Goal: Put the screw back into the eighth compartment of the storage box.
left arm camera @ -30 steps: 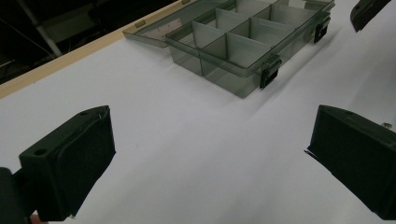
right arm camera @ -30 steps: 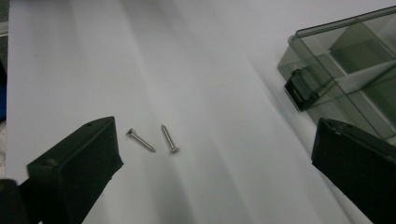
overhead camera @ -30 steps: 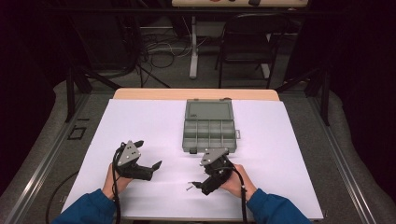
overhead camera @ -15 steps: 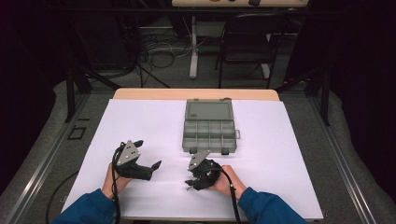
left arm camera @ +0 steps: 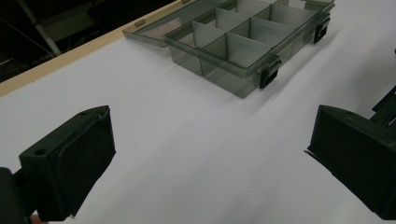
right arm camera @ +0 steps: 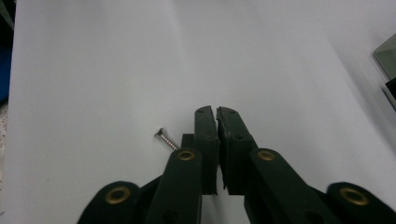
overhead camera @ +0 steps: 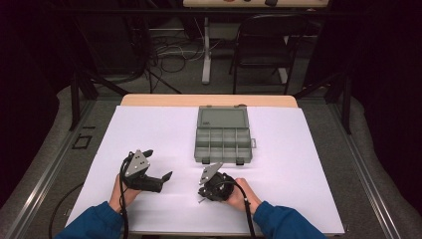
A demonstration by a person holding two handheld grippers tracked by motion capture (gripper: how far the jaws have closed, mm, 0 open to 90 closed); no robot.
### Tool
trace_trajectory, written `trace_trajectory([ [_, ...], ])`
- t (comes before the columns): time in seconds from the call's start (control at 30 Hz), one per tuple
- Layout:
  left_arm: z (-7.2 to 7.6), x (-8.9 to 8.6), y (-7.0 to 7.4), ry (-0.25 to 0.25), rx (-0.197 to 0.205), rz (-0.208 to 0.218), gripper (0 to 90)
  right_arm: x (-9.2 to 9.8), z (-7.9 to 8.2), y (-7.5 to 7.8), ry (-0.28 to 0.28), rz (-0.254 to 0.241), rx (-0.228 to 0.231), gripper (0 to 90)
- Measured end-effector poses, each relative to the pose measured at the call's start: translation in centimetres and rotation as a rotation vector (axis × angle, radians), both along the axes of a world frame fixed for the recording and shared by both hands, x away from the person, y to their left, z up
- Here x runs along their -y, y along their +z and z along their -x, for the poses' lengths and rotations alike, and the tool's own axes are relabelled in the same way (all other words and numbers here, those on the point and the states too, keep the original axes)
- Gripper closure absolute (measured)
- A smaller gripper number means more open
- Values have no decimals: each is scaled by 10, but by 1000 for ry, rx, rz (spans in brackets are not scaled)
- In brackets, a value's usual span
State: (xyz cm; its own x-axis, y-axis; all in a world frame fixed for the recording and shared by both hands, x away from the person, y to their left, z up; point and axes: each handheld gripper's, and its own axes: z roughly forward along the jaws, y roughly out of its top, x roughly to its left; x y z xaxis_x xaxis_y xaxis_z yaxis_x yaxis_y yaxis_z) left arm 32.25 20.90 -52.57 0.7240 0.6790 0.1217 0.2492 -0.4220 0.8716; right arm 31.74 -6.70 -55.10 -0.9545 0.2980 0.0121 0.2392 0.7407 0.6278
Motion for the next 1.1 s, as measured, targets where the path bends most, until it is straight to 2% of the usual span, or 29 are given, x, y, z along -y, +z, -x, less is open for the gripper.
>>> trace_trajectory([
  [0.1, 0, 1, 0, -2, 0, 2, 0, 0, 0, 0, -8, -3, -3, 880],
  [0.17, 1, 0, 0, -3, 2, 1, 0, 0, -1, 0, 6, -3, 5, 881],
  [0.57, 1, 0, 0, -2, 1, 3, 0, 5, 1, 7, -35, -8, 40, 883],
  [1.0, 2, 1, 2, -6, 12, -2, 0, 21, 6, 22, -66, -31, 99, 884],
  [1.1, 1, -1, 1, -6, 4, 0, 0, 28, 8, 26, -75, -38, 113, 884],
])
